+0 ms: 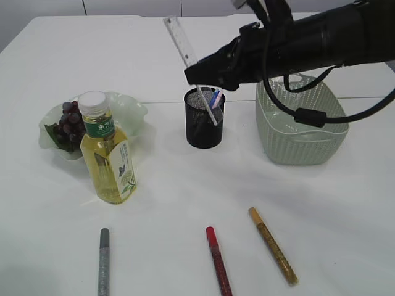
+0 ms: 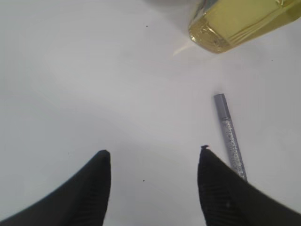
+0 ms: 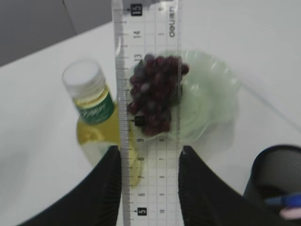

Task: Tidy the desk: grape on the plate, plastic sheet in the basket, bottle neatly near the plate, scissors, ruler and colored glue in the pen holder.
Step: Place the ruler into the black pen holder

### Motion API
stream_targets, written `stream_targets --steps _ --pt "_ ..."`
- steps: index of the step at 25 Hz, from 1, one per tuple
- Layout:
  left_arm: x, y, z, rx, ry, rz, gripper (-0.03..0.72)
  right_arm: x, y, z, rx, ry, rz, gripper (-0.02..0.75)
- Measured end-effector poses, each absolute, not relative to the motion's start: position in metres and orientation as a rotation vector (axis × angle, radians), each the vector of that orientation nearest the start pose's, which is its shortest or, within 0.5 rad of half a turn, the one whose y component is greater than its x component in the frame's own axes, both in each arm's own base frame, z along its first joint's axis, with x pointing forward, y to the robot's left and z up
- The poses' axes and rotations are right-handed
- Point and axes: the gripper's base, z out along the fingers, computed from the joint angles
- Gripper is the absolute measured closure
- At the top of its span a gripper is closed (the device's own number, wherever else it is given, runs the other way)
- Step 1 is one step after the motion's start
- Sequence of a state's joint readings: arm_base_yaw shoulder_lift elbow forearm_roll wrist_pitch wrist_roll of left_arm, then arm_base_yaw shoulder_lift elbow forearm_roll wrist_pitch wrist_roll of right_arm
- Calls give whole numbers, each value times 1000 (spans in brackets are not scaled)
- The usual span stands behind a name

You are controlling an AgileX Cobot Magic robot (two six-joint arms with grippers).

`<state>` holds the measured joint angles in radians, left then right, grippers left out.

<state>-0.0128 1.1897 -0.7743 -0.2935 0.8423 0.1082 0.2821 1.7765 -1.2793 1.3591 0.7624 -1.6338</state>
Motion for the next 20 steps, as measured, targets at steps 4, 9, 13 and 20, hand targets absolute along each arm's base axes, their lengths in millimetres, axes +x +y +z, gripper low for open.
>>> stream_targets --steps 4,9,13,20 --pt "211 -20 258 -19 2725 -291 255 380 157 270 -908 1661 732 478" --pt "210 -20 257 -12 2738 -286 255 412 158 240 -907 1625 744 478" --pt "209 -20 257 -10 2742 -283 255 439 166 228 -921 1588 752 478" --pt "209 -18 256 12 2753 -249 255 478 174 213 -926 1525 745 478"
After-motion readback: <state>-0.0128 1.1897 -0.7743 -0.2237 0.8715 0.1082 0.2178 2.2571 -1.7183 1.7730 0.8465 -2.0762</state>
